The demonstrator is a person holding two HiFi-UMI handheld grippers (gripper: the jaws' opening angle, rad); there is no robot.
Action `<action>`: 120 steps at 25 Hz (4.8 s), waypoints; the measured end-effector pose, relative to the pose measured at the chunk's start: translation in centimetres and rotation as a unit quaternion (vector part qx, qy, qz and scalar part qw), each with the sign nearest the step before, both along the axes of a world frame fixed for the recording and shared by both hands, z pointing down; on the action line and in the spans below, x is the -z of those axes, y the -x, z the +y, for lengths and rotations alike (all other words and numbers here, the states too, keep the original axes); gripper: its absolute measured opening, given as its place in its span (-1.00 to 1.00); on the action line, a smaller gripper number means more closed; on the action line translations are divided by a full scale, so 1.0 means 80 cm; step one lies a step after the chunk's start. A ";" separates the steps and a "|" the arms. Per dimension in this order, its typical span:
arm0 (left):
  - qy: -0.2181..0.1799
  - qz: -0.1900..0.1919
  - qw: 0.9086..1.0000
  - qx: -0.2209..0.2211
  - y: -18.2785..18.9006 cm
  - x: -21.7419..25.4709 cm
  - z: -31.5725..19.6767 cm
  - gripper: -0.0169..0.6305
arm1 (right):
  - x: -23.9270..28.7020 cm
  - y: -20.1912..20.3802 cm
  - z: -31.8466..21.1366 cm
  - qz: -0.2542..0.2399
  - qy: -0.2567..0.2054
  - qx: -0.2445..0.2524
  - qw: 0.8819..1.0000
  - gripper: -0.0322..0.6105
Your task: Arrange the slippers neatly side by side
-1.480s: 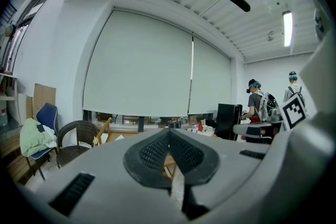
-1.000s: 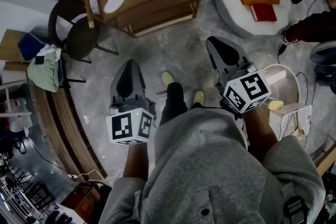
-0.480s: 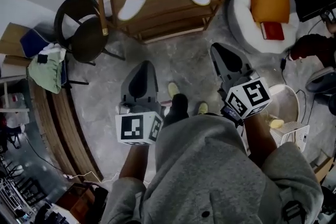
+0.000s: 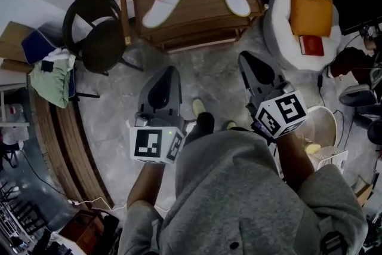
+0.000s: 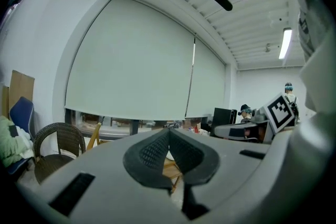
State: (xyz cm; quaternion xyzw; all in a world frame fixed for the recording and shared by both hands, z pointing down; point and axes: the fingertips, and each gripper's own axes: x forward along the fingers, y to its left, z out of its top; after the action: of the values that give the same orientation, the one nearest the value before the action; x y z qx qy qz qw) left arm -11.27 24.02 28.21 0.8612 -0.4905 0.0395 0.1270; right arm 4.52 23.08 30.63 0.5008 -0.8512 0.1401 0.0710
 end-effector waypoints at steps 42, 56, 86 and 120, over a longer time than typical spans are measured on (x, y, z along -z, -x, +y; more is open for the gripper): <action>-0.020 -0.028 0.999 0.001 0.036 0.001 -0.115 -0.90 | 0.007 0.020 -0.124 0.025 -0.024 -0.030 0.999 -0.80; 0.007 -0.032 0.999 0.008 -0.006 -0.021 -0.248 -0.90 | -0.025 -0.048 -0.247 0.040 0.003 -0.041 0.998 -0.80; 0.055 -0.065 0.995 0.057 -0.092 -0.059 -0.428 -0.90 | -0.091 -0.157 -0.434 0.127 0.034 0.093 0.987 -0.80; 0.120 -0.067 0.981 0.133 -0.027 -0.134 -0.454 -0.90 | -0.373 -0.168 -0.413 0.514 0.079 0.586 0.621 -0.40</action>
State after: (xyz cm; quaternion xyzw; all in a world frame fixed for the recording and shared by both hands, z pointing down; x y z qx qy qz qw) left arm -9.12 -12.33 38.95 0.7619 -0.6000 0.1390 0.2006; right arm 17.99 -9.95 60.48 -0.1219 -0.7745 -0.1453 0.6035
